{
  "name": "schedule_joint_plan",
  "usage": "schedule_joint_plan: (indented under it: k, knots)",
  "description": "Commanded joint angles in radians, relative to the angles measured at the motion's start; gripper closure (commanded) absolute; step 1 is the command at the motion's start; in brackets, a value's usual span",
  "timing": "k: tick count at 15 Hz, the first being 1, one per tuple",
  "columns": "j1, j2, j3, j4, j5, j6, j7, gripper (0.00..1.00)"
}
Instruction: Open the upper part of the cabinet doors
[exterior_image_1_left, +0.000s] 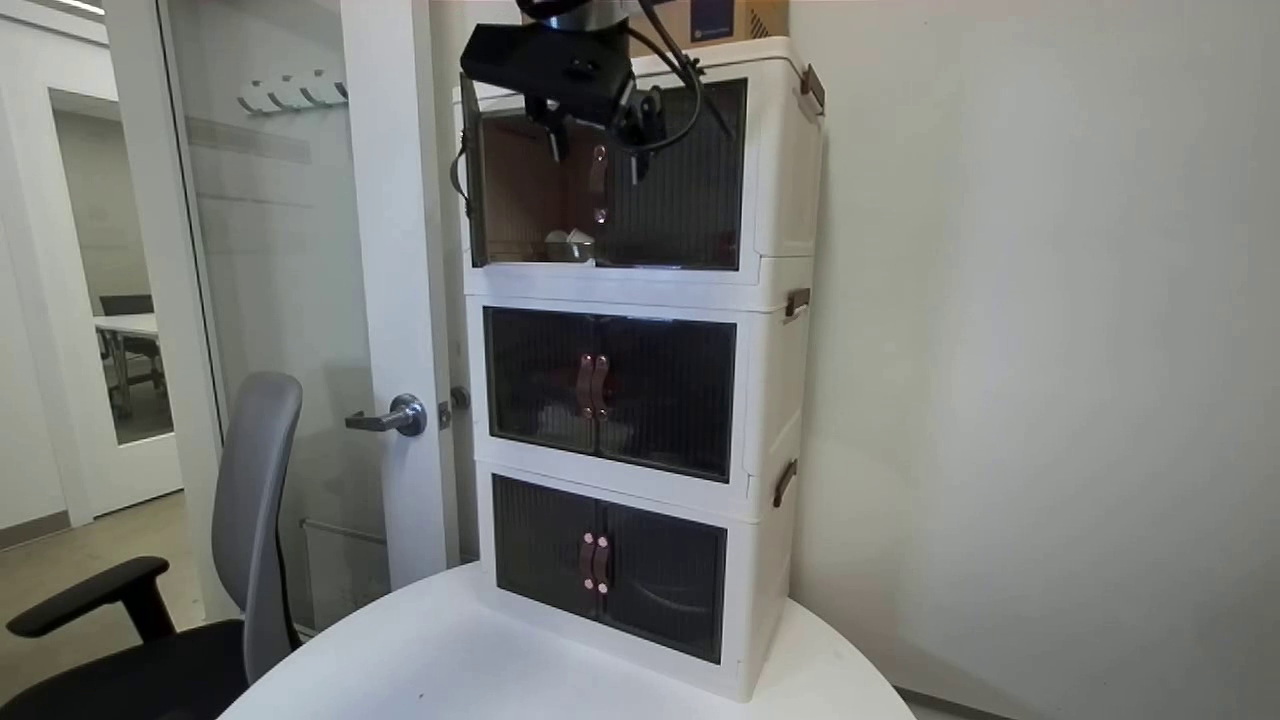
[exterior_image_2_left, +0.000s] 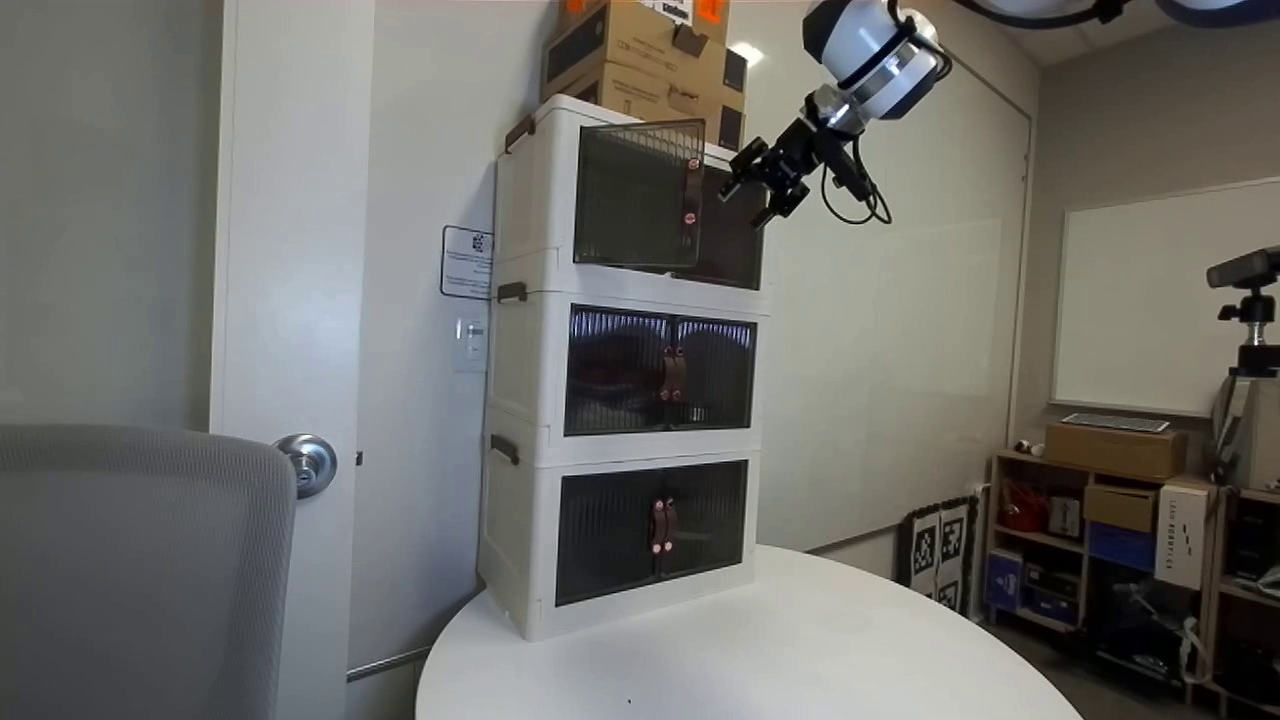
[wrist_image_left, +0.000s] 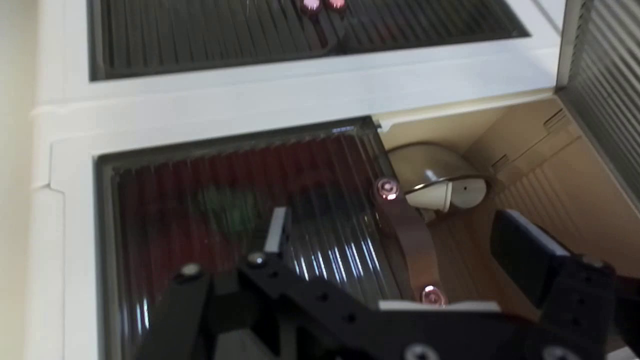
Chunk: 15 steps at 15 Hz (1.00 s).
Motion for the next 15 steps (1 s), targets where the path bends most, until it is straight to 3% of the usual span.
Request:
schedule_joint_plan:
  k: [1, 6, 15]
  knots:
    - [0.011, -0.022, 0.012, -0.001, 0.141, 0.185, -0.113, 0.00]
    - [-0.010, -0.049, 0.029, 0.023, 0.351, 0.242, -0.169, 0.00]
    - [-0.040, -0.141, 0.006, 0.023, 0.532, 0.201, -0.241, 0.00]
